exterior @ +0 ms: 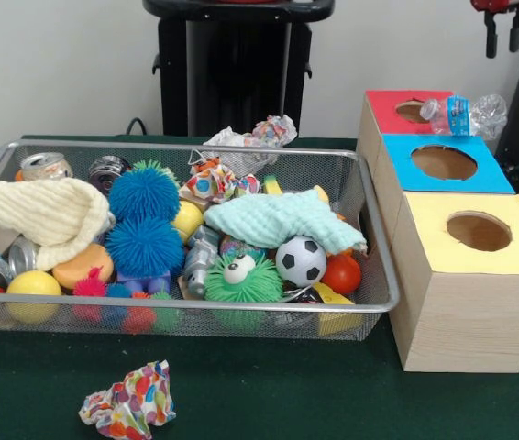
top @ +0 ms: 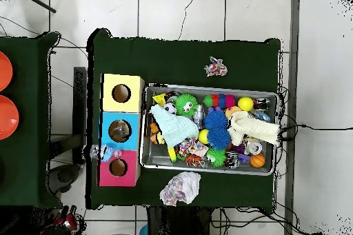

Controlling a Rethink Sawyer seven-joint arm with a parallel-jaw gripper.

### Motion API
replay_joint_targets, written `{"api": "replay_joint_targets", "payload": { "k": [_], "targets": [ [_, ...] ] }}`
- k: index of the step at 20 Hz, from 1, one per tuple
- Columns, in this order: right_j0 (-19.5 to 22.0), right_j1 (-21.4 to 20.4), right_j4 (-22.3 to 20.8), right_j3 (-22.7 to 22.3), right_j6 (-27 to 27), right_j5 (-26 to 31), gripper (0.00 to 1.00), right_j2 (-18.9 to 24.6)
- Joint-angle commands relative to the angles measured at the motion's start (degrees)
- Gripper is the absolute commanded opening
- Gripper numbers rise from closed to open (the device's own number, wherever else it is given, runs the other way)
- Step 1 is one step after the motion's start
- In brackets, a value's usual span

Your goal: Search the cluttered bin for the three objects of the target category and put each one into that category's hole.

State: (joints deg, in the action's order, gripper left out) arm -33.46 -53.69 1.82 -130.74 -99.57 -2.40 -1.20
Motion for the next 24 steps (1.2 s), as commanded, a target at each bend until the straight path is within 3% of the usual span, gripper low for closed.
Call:
{"api": "replay_joint_targets", "payload": {
  "k": [1,9,15,24],
  "targets": [
    [4.5,-0.9,0.4,-2.3,-12.0,-0.3,1.0,3.3],
    [7.5,2.8,0.5,3.5,-8.5,2.1,1.0,1.3],
    [10.6,4.8,-1.0,5.5,-6.7,1.7,1.0,2.6],
    [8.4,7.8,-1.2,6.6,-6.8,-1.0,1.0,0.2]
  ]
}}
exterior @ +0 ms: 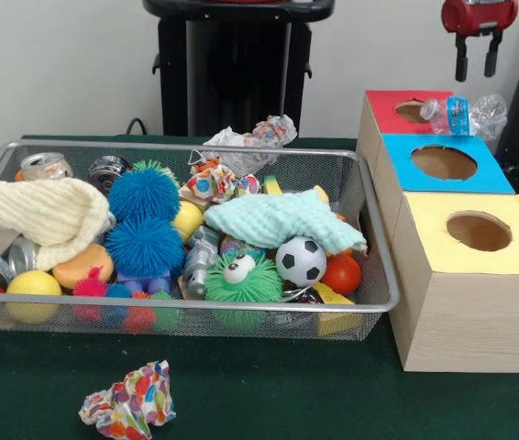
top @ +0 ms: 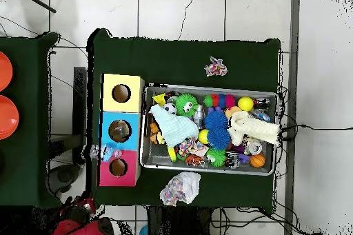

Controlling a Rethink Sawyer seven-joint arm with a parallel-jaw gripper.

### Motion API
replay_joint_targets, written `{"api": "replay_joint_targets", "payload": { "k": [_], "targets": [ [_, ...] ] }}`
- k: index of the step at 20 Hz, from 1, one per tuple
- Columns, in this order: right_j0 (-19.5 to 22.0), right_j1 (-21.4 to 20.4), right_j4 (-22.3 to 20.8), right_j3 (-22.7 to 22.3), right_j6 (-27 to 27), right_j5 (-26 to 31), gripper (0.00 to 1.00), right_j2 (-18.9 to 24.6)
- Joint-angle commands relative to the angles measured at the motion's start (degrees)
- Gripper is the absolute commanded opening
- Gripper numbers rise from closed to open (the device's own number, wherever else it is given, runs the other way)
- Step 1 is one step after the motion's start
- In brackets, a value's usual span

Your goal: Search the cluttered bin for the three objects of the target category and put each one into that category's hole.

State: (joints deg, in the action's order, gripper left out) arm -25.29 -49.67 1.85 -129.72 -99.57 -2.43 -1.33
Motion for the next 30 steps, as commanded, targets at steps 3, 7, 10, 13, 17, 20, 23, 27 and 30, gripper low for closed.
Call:
{"api": "replay_joint_targets", "payload": {
  "k": [3,7,10,13,17,20,23,27,30],
  "targets": [
    [-0.1,4.1,-1.1,5.7,-7.0,-1.4,1.0,-0.1],
    [-0.4,4.6,-0.9,5.8,-7.3,-1.9,1.0,-0.2],
    [-0.5,4.9,-0.9,6.0,-7.2,-2.0,1.0,-0.4],
    [-1.6,5.4,-0.4,6.5,-7.3,-2.1,1.0,-1.7],
    [-2.9,6.3,0.3,7.2,-7.6,-2.4,1.0,-2.9],
    [-4.0,7.3,1.4,7.6,-8.6,-3.1,1.0,-4.0],
    [-5.6,8.5,2.5,8.0,-9.5,-4.1,1.0,-5.5],
    [-7.3,9.5,3.3,8.6,-9.9,-4.1,1.0,-7.1],
    [-7.9,9.8,3.7,8.9,-10.2,-4.2,1.0,-7.5]
  ]
}}
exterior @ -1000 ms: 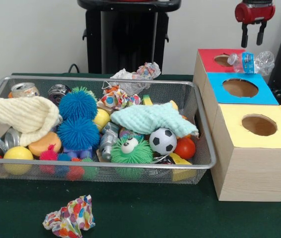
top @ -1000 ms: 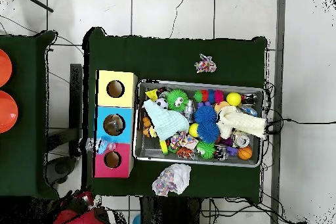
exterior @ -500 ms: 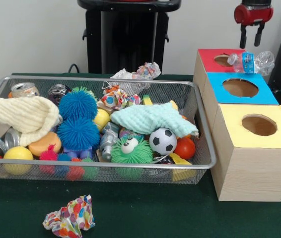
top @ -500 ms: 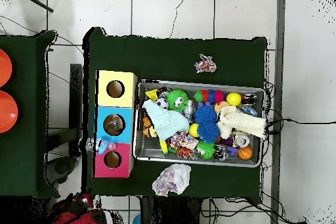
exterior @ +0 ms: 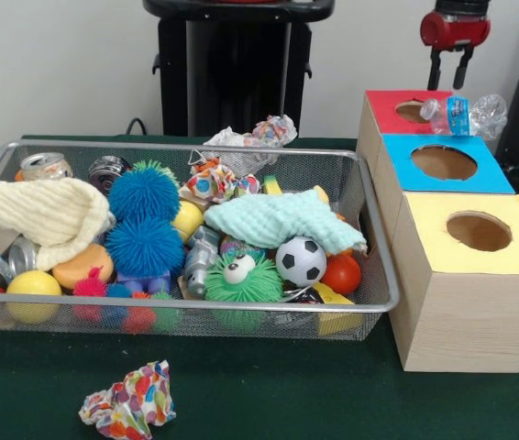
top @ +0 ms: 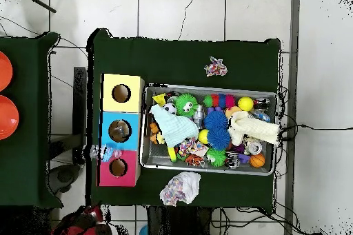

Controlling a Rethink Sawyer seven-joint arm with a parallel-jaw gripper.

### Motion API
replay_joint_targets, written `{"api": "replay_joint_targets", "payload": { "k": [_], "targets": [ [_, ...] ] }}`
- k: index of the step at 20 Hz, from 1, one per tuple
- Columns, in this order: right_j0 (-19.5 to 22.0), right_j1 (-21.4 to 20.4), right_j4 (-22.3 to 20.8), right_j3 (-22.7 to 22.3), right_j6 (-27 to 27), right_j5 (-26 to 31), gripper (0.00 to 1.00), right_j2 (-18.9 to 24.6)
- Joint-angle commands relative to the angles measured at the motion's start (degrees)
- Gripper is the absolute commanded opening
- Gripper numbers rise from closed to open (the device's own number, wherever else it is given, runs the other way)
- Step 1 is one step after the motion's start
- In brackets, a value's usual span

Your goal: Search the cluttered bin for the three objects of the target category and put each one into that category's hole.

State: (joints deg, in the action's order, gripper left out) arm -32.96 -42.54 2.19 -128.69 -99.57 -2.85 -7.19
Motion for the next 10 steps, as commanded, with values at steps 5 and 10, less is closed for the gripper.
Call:
{"api": "replay_joint_targets", "payload": {
  "k": [5,10],
  "targets": [
    [-1.4,3.2,4.3,8.4,-10.5,-3.2,1.0,-2.7],
    [-4.6,4.0,7.1,9.7,-11.1,-1.0,1.0,-5.3]
  ]
}}
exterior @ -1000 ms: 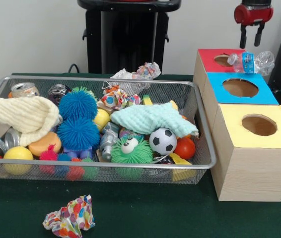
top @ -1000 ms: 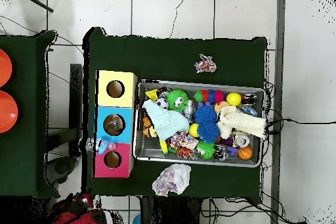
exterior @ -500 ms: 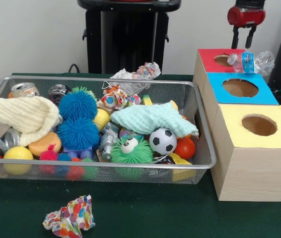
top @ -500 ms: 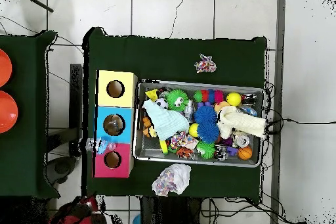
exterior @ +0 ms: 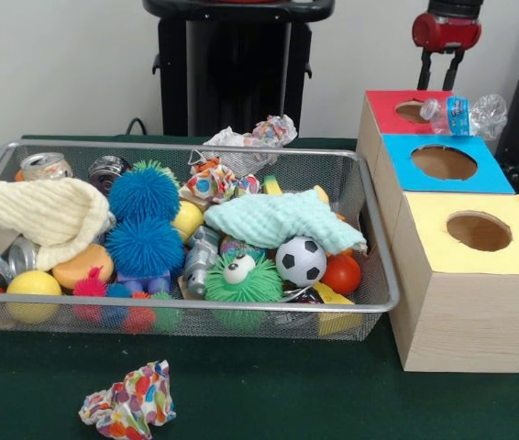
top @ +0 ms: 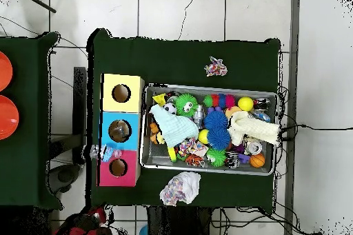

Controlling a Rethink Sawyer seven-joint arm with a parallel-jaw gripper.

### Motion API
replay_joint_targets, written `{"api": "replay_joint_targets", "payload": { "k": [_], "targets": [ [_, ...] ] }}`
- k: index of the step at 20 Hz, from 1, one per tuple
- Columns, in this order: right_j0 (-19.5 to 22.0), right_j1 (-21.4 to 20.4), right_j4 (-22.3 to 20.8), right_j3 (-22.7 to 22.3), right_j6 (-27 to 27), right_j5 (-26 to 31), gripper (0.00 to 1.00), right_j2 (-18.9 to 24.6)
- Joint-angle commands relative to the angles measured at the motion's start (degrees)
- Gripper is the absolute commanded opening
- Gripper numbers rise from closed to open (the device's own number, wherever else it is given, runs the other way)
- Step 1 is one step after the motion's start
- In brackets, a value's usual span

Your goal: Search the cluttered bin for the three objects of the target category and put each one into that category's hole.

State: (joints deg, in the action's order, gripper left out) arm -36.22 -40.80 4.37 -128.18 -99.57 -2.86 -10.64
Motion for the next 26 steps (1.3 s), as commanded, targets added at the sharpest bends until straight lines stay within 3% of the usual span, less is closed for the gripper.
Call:
{"api": "replay_joint_targets", "payload": {
  "k": [1,12,22,23,26],
  "targets": [
    [-2.3,2.5,5.7,9.4,-11.3,-0.7,1.0,-2.4],
    [-9.6,6.0,12.5,13.2,-11.5,3.0,1.0,-7.4],
    [-8.1,5.6,12.2,11.9,-10.8,0.6,1.0,-5.6],
    [-8.0,5.5,12.0,11.8,-10.7,0.5,0.0,-5.5],
    [-7.3,5.4,11.6,11.5,-10.7,-0.1,0.0,-4.8]
  ]
}}
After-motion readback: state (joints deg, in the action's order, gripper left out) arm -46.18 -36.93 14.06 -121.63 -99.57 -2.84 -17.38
